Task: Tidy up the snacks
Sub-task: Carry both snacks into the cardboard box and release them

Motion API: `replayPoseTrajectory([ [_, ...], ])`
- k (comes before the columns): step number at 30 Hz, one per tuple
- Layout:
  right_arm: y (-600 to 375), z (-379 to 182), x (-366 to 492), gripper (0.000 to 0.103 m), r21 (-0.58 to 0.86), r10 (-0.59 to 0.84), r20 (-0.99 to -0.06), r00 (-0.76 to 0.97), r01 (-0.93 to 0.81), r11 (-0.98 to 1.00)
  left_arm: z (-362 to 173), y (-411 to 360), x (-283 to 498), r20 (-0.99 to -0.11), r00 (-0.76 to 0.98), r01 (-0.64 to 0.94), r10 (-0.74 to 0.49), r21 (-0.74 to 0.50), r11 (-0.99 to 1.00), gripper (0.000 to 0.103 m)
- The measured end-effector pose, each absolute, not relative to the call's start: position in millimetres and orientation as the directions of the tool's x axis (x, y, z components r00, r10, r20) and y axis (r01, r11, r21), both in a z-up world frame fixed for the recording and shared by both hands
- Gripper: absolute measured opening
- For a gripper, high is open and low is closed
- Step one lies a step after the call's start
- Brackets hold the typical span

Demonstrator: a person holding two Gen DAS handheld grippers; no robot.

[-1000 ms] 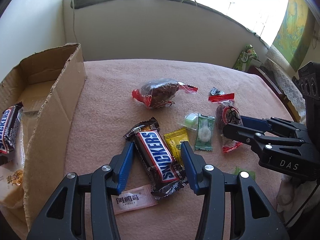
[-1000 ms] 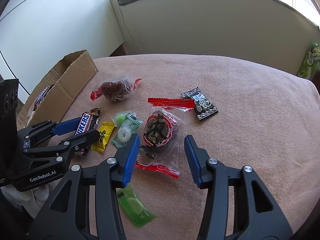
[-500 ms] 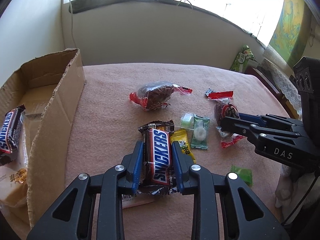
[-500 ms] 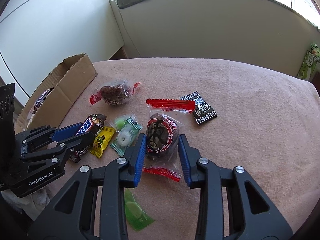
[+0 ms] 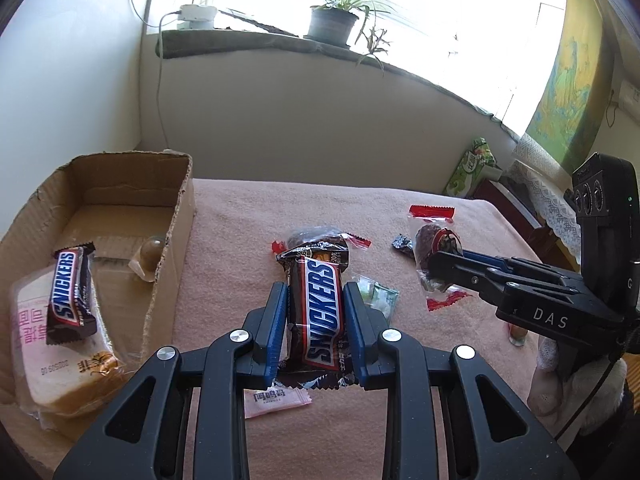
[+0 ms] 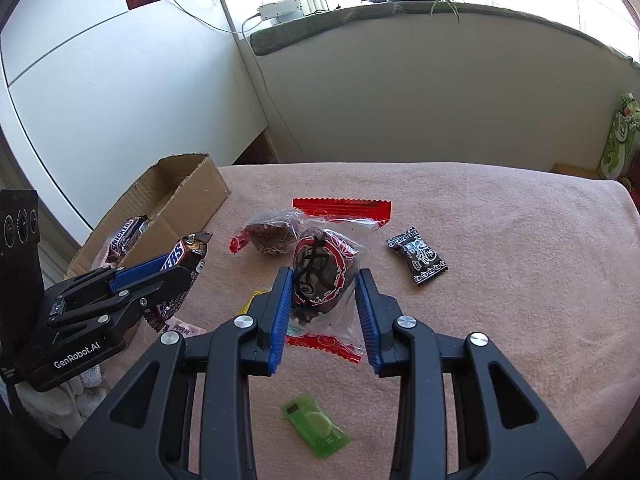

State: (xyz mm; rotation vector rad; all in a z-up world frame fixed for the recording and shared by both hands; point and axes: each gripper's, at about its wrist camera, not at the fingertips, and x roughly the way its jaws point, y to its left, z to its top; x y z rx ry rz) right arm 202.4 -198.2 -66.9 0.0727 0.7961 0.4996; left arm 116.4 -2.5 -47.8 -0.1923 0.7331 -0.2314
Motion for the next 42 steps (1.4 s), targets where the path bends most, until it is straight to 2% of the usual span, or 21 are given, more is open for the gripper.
replayPoseTrajectory([
  [7,-172.3,-50.4,197.3,0.033,0.265,0.504,-0.639,0.581,-0.448,0.854,-34.2,28.6,111.8,-0.587,0.769,0.093,-0.254,-0.291,0.952,0.027],
  [18,-108.9,-37.4,188.4,0.033,0.269,0.569,-0.62,0.54,-0.535,0.801,-24.9,88.3,106.8,-0.554,0.813,-0.006,-0.179,-0.314,0.949,0.027],
  [29,-49.0,-38.8,166.9,0.033,0.25,0.61,-0.621,0.493,-0.613,0.749,-28.3,127.8,93.6,-0.552,0.832,-0.108,-0.064,-0.272,0.956,0.027],
  [42,12.0,-46.6,151.8,0.033,0.219,0.63,-0.639,0.441,-0.681,0.699,-34.2,153.1,81.3,-0.554,0.832,-0.161,0.008,-0.227,0.961,0.027],
])
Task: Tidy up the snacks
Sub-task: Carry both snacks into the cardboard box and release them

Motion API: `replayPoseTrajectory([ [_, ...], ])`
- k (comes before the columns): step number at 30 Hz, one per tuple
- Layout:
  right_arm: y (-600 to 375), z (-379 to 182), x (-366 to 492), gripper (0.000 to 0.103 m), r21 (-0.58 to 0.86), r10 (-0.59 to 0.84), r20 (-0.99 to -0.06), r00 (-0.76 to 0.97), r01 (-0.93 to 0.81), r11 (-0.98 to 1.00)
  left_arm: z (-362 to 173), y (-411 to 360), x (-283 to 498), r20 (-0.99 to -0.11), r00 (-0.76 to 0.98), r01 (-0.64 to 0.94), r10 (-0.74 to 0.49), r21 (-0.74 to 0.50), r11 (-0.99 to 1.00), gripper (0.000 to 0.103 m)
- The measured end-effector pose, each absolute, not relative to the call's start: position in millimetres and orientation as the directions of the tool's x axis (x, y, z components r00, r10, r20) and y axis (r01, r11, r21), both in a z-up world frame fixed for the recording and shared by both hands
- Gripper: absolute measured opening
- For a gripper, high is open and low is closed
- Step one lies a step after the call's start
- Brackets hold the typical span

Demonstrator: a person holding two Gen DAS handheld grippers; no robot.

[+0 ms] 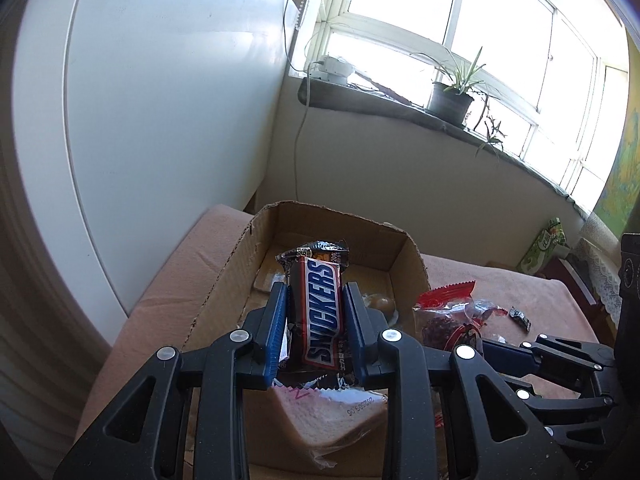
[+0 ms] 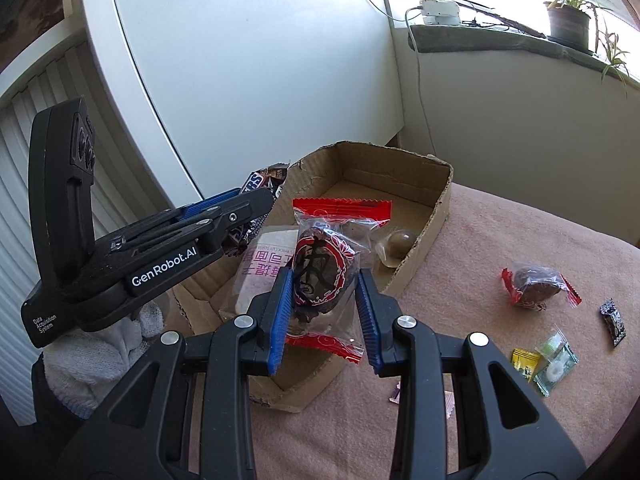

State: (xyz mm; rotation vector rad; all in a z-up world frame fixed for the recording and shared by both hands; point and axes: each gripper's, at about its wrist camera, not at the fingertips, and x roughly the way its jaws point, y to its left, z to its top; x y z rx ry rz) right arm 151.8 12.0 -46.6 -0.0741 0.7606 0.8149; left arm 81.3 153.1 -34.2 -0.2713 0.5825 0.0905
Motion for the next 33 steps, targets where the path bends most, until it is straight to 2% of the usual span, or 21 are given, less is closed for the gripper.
replayPoseTrajectory([
  [22,26.4,-56.2,148.6,0.035,0.187,0.62,-0.654,0.432,-0.702,0.687,-32.2,155.2,79.5,-0.557,0.83,-0.184,0.039,-0.206,0.961,0.027],
  [23,25.2,-56.0,148.9,0.037,0.186,0.619,-0.654,0.435,-0.7,0.689,-31.8,154.6,78.9,-0.555,0.831,-0.185,0.042,-0.204,0.961,0.027],
  [25,22.4,-55.0,148.7,0.054,0.179,0.616,-0.649,0.446,-0.697,0.694,-30.7,154.0,78.2,-0.552,0.833,-0.189,0.049,-0.201,0.961,0.029],
  [26,21.0,-54.3,148.3,0.058,0.174,0.614,-0.646,0.454,-0.696,0.697,-30.4,153.9,77.9,-0.551,0.833,-0.193,0.053,-0.2,0.961,0.032],
  [27,19.5,-53.8,148.1,0.059,0.17,0.612,-0.644,0.459,-0.694,0.7,-30.0,154.0,77.7,-0.549,0.834,-0.196,0.056,-0.199,0.96,0.037],
  [31,13.0,-52.7,150.7,0.061,0.166,0.602,-0.645,0.47,-0.683,0.712,-29.6,153.2,77.5,-0.547,0.835,-0.198,0.06,-0.196,0.96,0.038],
  [32,11.2,-52.6,151.5,0.063,0.167,0.601,-0.644,0.473,-0.679,0.714,-29.5,153.0,77.5,-0.547,0.835,-0.199,0.061,-0.196,0.96,0.038],
  [33,9.3,-52.2,151.9,0.069,0.167,0.6,-0.641,0.478,-0.676,0.717,-29.2,152.7,77.5,-0.547,0.835,-0.199,0.061,-0.197,0.96,0.038],
])
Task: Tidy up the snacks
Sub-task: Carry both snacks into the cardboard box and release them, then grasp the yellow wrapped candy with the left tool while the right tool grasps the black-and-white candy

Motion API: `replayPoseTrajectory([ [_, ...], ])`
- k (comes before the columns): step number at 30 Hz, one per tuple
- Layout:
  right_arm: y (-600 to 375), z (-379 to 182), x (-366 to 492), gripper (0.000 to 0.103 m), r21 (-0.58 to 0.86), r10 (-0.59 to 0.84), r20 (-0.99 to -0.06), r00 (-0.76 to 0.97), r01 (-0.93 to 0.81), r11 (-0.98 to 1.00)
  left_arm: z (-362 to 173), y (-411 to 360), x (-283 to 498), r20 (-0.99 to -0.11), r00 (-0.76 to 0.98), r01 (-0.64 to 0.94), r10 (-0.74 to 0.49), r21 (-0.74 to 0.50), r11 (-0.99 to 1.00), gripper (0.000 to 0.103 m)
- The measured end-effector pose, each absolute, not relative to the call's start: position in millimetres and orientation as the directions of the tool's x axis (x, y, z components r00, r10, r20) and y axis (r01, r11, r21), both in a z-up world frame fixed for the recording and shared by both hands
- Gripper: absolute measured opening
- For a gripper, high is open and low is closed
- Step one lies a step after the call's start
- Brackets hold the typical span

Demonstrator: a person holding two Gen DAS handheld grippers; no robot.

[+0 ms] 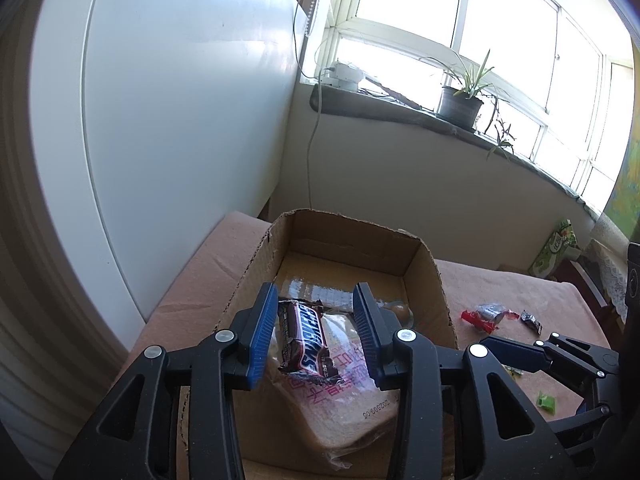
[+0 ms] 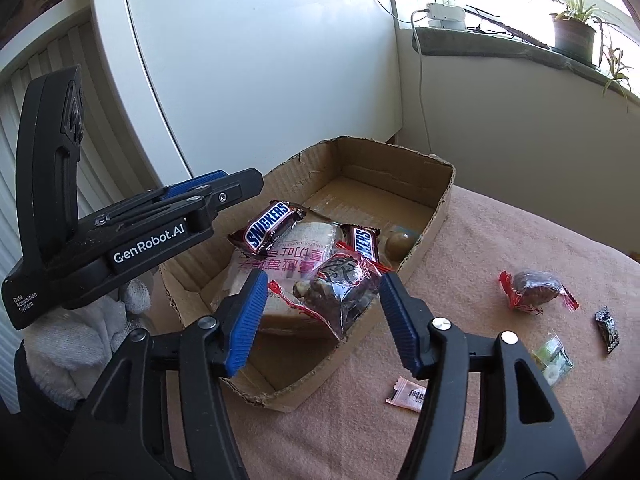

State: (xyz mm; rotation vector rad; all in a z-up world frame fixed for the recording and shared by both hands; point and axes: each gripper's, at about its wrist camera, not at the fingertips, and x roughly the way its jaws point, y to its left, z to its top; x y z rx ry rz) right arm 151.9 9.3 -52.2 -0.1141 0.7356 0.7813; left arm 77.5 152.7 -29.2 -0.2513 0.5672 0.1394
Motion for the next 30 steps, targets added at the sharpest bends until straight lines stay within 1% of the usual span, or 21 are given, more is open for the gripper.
replayPoseTrajectory([
  [1,7.8,-51.5,151.9,0.071,0.166,0.599,-0.638,0.483,-0.674,0.72,-28.8,152.2,77.5,-0.545,0.836,-0.199,0.061,-0.197,0.96,0.038],
  [12,-14.0,-44.0,153.0,0.071,0.156,0.586,-0.623,0.519,-0.651,0.743,-24.0,143.1,77.4,-0.534,0.844,-0.184,0.051,-0.199,0.963,0.038],
  [23,-80.3,-33.1,174.1,0.071,0.2,0.551,-0.594,0.586,-0.556,0.807,-19.3,106.9,87.2,-0.532,0.847,-0.103,-0.02,-0.201,0.974,0.038],
  [30,-129.9,-32.4,189.7,0.071,0.218,0.492,-0.59,0.64,-0.46,0.861,-18.4,76.4,94.4,-0.537,0.84,-0.035,-0.084,-0.208,0.978,0.038],
])
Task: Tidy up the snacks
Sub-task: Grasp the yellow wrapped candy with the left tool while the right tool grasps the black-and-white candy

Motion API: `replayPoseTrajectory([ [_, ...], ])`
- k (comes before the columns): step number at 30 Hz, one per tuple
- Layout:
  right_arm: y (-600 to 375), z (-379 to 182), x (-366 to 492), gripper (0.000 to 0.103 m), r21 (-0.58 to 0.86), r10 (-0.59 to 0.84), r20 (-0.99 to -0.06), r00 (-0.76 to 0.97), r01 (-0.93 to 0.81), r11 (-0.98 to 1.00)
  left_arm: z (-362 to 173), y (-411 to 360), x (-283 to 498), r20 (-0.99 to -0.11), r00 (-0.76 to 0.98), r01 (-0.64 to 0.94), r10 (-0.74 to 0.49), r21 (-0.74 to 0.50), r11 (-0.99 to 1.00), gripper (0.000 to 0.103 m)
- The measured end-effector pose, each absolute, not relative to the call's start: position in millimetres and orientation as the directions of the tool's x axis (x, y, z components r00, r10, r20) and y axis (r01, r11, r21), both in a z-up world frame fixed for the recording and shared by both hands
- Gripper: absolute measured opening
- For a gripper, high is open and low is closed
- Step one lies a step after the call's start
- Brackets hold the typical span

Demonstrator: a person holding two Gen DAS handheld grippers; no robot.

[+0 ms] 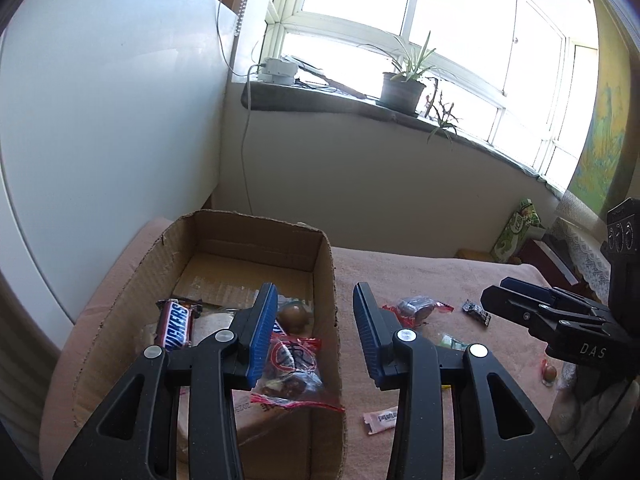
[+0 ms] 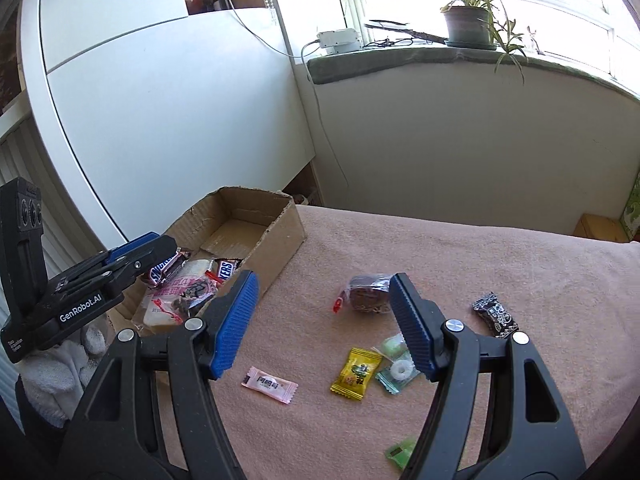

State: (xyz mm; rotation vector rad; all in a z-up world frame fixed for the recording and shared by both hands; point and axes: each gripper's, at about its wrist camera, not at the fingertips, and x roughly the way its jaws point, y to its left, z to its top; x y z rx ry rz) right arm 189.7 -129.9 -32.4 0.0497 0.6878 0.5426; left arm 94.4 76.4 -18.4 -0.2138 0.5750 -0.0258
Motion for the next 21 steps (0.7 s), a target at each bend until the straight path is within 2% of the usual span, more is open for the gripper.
replayPoseTrajectory([
  [9,-177.3,-55.4,211.8,0.071,0.242,0.425,-0.646,0.634,-0.358,0.902,-27.9,30.5,104.4,-0.572,0.8,0.07,-0.18,-0.209,0.975,0.038],
  [21,-223.7,-76.8,252.7,0.071,0.225,0.325,-0.718,0.616,-0.237,0.945,-59.2,-12.0,121.0,-0.656,0.688,0.162,-0.312,-0.28,0.946,0.038],
])
